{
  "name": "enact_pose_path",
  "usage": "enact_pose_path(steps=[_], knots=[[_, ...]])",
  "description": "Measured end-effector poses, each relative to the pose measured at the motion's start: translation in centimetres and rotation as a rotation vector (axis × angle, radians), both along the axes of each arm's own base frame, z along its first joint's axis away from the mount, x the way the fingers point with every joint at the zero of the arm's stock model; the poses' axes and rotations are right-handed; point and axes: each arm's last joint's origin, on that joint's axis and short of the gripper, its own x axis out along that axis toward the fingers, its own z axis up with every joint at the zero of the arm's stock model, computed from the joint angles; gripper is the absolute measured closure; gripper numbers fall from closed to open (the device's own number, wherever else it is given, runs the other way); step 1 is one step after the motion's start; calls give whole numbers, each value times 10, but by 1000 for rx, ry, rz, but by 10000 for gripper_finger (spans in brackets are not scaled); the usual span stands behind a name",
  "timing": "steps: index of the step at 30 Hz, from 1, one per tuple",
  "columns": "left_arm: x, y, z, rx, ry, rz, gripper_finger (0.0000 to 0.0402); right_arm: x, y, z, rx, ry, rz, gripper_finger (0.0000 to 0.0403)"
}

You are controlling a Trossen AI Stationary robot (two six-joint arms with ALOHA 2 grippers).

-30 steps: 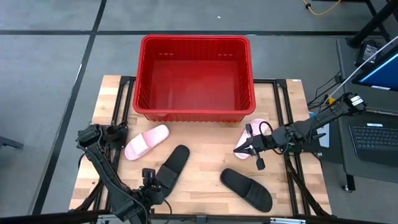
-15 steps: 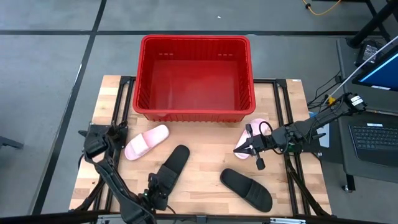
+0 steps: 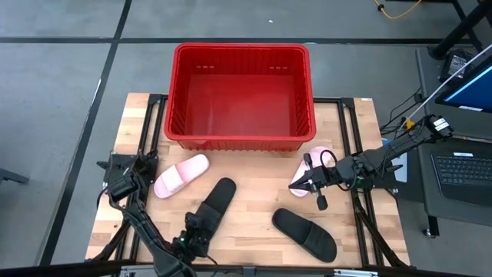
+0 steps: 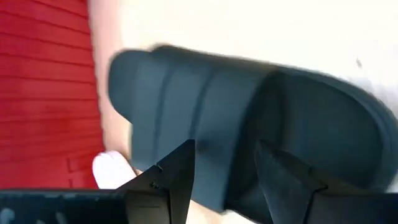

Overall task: Pick and place slides into bin
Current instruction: Put the left black slide into the red bin

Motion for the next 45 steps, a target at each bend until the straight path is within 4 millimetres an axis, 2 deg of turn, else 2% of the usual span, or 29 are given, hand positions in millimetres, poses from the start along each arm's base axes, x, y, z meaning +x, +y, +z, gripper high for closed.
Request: enact_pose_path(steps=[7,22,27,33,38,45], knots=[[1,0,1,29,-43,-17,244,0,0,0,4,1,-1,397],[2,1,0,50,14,-61,241,6,3,-9,32,56,-12,397],[4,1,-14,99,40,-63,242,8,4,-11,27,63,-13,397],[3,5,-32,247,72,-92,242,8,4,-11,27,62,-12,397],[1,9,-37,305,47,-53,242,8,4,-11,29,57,-12,397],[1,9,-39,297,16,-23,242,8,4,-11,28,56,-12,397]])
